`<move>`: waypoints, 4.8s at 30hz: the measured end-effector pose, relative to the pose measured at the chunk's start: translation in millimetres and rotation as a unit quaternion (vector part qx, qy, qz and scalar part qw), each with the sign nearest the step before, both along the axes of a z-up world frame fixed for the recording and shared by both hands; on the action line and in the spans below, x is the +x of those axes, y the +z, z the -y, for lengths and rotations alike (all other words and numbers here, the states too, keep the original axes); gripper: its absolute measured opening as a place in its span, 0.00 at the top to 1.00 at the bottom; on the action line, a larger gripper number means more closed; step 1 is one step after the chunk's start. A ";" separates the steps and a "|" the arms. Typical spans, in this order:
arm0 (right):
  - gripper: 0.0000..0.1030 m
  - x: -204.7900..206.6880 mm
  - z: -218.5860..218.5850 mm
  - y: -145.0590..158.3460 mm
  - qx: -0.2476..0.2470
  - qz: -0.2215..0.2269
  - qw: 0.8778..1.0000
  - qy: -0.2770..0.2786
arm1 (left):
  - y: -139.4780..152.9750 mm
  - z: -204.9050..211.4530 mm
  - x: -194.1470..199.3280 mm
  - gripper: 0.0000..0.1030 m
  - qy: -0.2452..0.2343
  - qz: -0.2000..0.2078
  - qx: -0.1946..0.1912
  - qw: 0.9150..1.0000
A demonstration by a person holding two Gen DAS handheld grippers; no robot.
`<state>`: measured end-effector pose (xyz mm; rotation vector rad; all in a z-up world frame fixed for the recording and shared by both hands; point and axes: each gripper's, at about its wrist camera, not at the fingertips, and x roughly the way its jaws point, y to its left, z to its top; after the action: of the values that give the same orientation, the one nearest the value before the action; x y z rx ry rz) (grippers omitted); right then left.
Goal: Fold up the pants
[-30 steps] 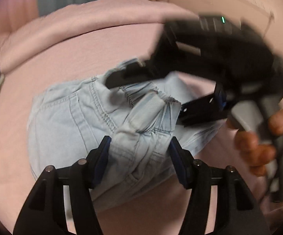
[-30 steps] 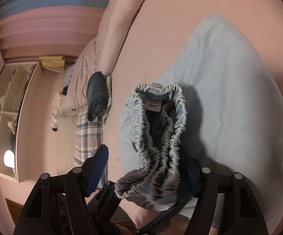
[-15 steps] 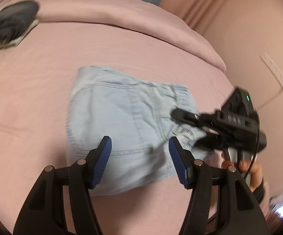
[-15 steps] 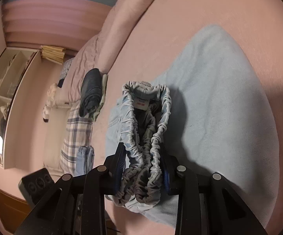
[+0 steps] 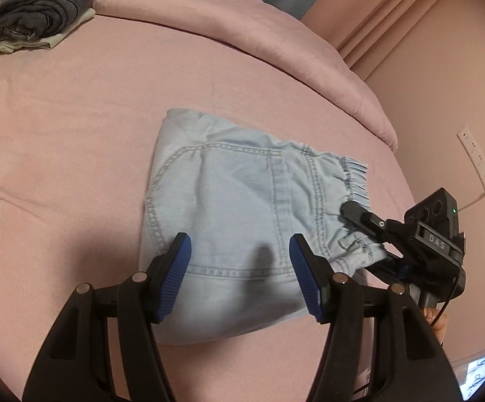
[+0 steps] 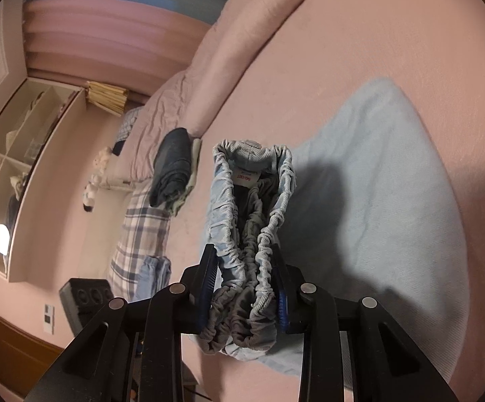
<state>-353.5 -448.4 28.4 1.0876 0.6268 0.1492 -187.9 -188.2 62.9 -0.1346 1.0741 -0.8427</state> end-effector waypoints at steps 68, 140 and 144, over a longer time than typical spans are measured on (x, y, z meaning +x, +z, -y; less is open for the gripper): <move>0.70 20.3 -72.6 46.9 -0.346 -0.131 0.929 0.022 | -19.6 105.4 90.5 0.86 -0.098 0.083 0.102 0.987; 0.66 -2.6 -66.1 56.2 -0.399 -0.148 0.905 0.012 | -35.0 52.0 -33.5 0.83 -0.134 0.137 0.176 0.966; 0.65 5.5 -50.1 31.7 -0.390 -0.196 0.900 -0.001 | -33.8 52.0 -35.3 0.83 -0.134 0.140 0.180 0.964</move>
<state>-348.0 -398.3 60.1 0.3275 0.9381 -0.3186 -223.2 -240.2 29.1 0.4340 0.9698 -0.8625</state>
